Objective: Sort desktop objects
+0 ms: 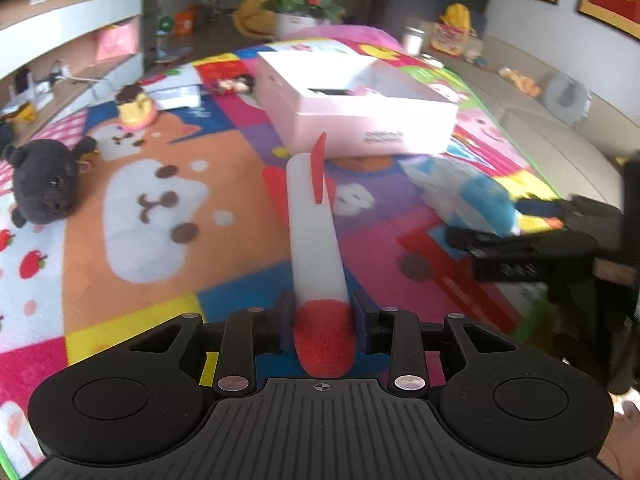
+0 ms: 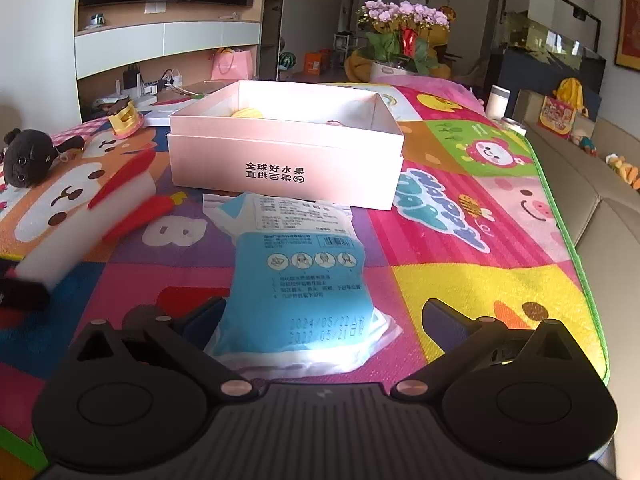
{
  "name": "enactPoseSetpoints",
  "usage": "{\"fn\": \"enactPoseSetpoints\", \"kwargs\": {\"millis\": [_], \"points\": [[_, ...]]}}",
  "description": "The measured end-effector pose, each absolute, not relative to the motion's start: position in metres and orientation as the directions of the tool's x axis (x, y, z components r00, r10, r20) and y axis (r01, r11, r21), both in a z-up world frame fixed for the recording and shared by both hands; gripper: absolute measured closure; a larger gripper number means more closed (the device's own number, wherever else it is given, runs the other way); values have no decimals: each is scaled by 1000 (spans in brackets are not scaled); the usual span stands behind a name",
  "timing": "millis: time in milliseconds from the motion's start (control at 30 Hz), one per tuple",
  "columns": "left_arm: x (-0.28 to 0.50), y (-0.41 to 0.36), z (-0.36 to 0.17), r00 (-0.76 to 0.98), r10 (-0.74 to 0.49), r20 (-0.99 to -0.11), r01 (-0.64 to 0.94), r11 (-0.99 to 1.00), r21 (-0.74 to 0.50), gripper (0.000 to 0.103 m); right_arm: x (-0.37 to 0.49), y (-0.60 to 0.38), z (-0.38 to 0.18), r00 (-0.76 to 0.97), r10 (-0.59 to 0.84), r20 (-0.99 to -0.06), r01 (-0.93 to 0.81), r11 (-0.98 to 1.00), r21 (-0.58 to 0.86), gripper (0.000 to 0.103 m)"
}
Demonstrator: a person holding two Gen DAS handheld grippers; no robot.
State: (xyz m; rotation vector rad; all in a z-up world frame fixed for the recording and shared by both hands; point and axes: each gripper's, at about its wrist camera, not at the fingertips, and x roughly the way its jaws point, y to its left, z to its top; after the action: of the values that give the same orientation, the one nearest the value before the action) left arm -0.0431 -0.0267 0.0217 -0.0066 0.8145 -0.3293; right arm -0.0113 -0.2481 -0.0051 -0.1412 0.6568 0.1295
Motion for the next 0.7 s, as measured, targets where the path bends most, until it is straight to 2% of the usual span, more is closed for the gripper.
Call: {"fn": "enactPoseSetpoints", "kwargs": {"millis": [33,67,133,200,333,400,433,500,567,633,700], "points": [[-45,-29,22,628,-309,-714,302,943,-142,63,-11,-249,-5,783,77,-617,-164,983,-84,0],[-47,-30,23,624,-323,-712,313,938,-151,54,-11,-249,-5,781,80,-619,-163,983,-78,0],[-49,-33,24,625,-341,-702,324,932,-165,45,-10,-251,-5,776,87,-624,-163,985,-65,0],[-48,-36,25,623,-355,-697,328,927,-179,43,-10,-253,-5,772,94,-628,-161,986,-50,0],[-40,-31,33,662,-351,-662,334,929,-158,27,-12,-254,-6,768,115,-630,-177,984,-36,0],[-28,-13,45,737,-257,-625,240,964,-113,12,-12,-255,-6,767,118,-631,-177,984,-31,0],[-21,1,51,790,-172,-589,151,985,-84,4,-11,-255,-7,765,120,-633,-175,984,-25,0],[-8,25,59,866,28,-499,-29,1000,6,2,-9,-256,-7,760,124,-638,-168,986,-8,0],[15,48,52,853,269,-448,-243,963,116,0,-8,-257,-8,758,127,-639,-164,987,2,0],[40,71,38,793,352,-496,-339,933,120,0,-8,-256,-8,759,124,-639,-162,987,-1,0],[60,85,25,758,347,-553,-353,930,99,0,-8,-255,-8,759,120,-640,-160,987,-4,0]]}}
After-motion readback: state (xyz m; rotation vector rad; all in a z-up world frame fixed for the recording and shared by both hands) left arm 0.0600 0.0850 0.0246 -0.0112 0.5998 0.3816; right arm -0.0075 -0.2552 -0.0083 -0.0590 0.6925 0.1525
